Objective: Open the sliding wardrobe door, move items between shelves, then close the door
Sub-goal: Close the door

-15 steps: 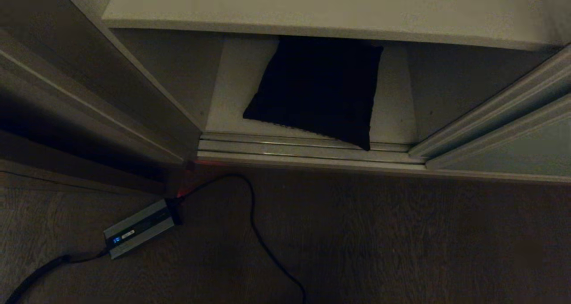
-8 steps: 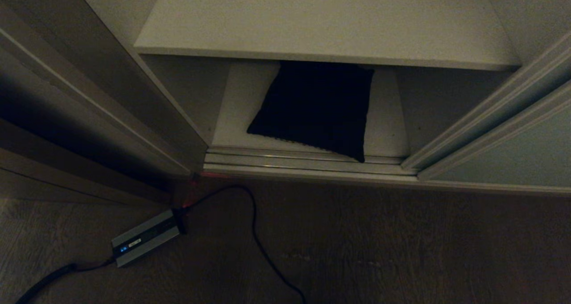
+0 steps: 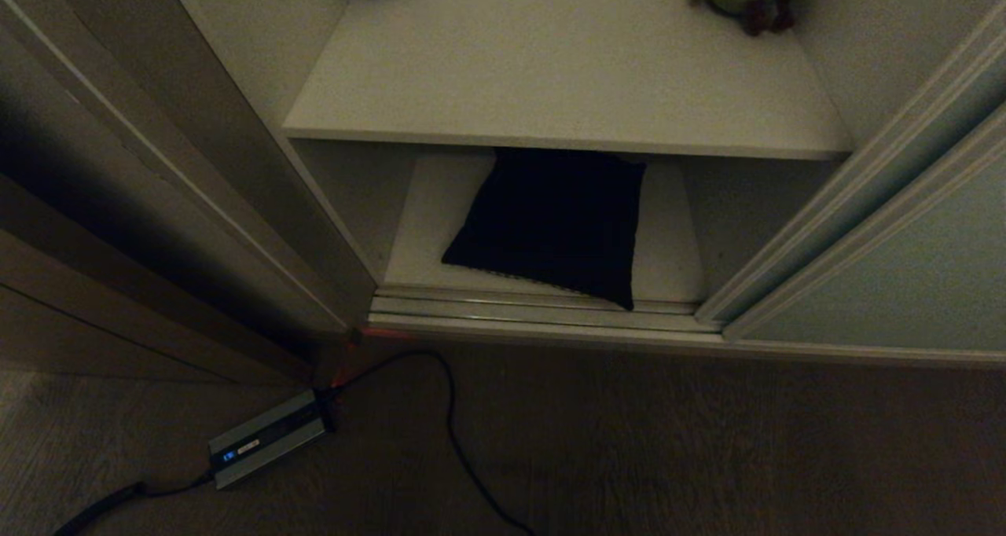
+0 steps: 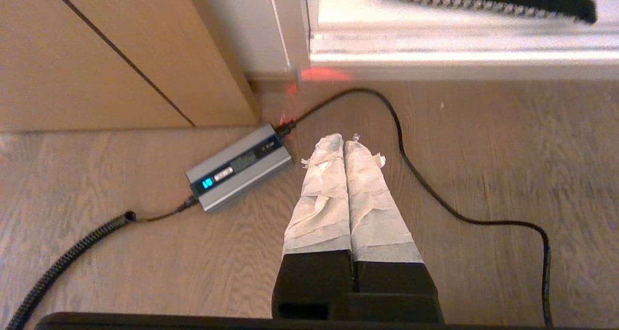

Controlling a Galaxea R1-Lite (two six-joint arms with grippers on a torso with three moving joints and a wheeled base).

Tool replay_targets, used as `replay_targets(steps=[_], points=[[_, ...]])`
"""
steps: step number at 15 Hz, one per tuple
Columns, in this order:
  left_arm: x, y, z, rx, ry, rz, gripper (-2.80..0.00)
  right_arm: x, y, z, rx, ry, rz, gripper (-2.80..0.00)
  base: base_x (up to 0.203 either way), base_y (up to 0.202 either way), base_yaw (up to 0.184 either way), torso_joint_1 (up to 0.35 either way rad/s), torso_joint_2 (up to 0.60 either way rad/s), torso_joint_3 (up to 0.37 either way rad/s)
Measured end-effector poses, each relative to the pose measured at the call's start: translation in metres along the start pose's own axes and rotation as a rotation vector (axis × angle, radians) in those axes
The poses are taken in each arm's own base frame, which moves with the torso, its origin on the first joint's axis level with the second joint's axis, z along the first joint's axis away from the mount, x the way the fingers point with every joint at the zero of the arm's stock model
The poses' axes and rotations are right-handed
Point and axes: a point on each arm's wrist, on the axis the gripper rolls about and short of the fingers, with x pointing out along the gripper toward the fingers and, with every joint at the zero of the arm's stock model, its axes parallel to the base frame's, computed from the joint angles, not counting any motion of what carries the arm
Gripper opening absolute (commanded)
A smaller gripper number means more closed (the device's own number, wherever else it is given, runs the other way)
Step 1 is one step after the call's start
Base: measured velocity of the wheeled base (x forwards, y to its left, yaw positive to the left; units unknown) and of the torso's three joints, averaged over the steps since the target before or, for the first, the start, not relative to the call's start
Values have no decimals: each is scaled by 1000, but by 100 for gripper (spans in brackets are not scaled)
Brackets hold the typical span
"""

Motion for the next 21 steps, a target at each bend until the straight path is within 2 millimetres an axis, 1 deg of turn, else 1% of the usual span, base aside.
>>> replay_targets(steps=[7, 15, 19, 21], points=[[0, 0, 0, 3, 0, 0, -280, 0, 0, 0, 0, 0, 0, -280, 0, 0, 0, 1, 4, 200], [0, 0, 0, 2, 1, 1, -280, 0, 0, 0, 0, 0, 0, -280, 0, 0, 0, 2, 1, 22], [0, 0, 0, -43, 0, 17, -280, 0, 0, 0, 0, 0, 0, -280, 0, 0, 0, 2, 3, 16], [0, 1, 0, -38, 3, 33, -280, 0, 0, 0, 0, 0, 0, -280, 0, 0, 0, 0, 0, 0]])
